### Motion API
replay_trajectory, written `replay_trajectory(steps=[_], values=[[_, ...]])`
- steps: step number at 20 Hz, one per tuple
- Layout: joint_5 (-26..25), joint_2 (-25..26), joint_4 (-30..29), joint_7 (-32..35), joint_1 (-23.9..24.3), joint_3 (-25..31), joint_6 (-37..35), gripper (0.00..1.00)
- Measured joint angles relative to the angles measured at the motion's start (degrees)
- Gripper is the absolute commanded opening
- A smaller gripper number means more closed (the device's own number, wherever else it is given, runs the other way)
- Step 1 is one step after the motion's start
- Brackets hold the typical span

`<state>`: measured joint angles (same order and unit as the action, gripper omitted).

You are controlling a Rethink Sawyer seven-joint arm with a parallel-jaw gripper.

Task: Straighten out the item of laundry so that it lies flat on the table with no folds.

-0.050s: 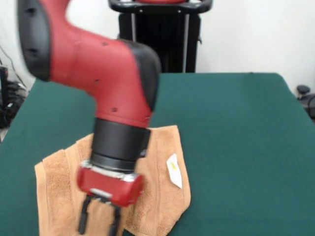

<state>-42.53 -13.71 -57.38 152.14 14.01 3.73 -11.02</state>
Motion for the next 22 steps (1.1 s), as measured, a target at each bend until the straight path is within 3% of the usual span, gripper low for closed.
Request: replay_trajectory(steps=[5,13,18,22], values=[[3.4,0.1,0.0,0.0,-2.7,-1.8,0.1,1.00],[7.1,0.4,-0.1,0.0,-2.5,-4.5,0.7,1.00],[9.9,-0.9,-2.0,0.0,-0.8,-3.3,0.1,1.00],[15.6,-4.4,-5.7,0.0,1.6,-1.1,-8.7,1.00]])
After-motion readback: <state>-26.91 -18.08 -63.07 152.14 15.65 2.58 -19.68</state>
